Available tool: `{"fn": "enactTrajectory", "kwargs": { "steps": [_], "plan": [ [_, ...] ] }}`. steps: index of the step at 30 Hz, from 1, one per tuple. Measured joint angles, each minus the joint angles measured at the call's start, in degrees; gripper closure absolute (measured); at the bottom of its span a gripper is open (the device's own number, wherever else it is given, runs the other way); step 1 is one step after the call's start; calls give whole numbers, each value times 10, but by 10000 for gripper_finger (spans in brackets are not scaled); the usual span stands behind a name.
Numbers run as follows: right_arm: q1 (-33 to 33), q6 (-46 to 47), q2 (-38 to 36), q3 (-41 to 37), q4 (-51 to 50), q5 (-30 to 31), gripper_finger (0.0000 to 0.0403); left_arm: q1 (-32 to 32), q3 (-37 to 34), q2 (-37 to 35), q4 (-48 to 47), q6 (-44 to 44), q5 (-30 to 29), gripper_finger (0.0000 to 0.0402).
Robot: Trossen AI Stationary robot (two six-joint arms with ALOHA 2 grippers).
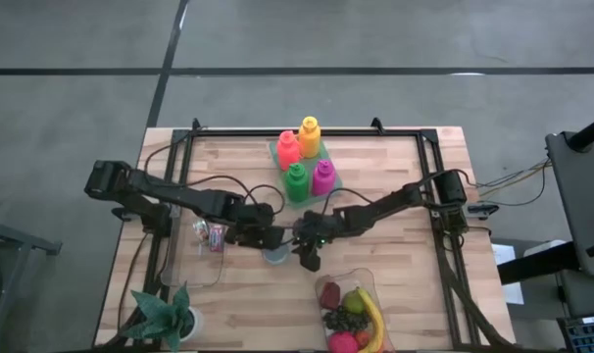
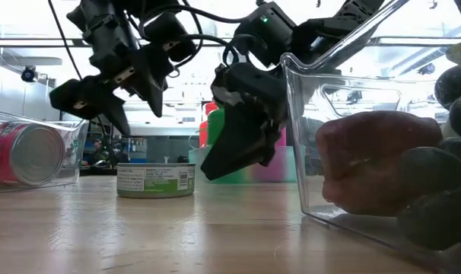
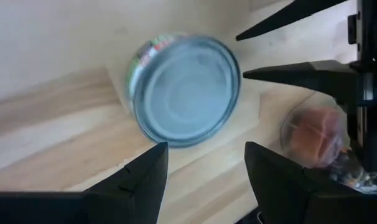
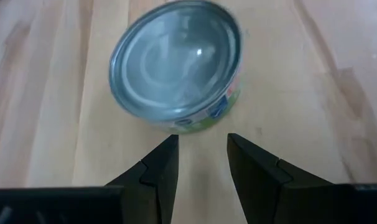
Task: Pick & Place Food Item
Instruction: Put the green and white tuna can into the top transparent bin
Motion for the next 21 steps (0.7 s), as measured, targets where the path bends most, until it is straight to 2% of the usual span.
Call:
{"fn": "enactTrajectory", "kwargs": {
  "steps": [13,17,21],
  "plan": [
    [1,0,1,-2,6,-2,269,-15,-3,21,21,-13,-1,185],
    [0,0,2,-2,19,-1,269,-14,-22,21,35,-15,-12,185],
    [1,0,3,-2,23,-2,269,-15,-55,21,67,-53,-14,185]
  ]
}}
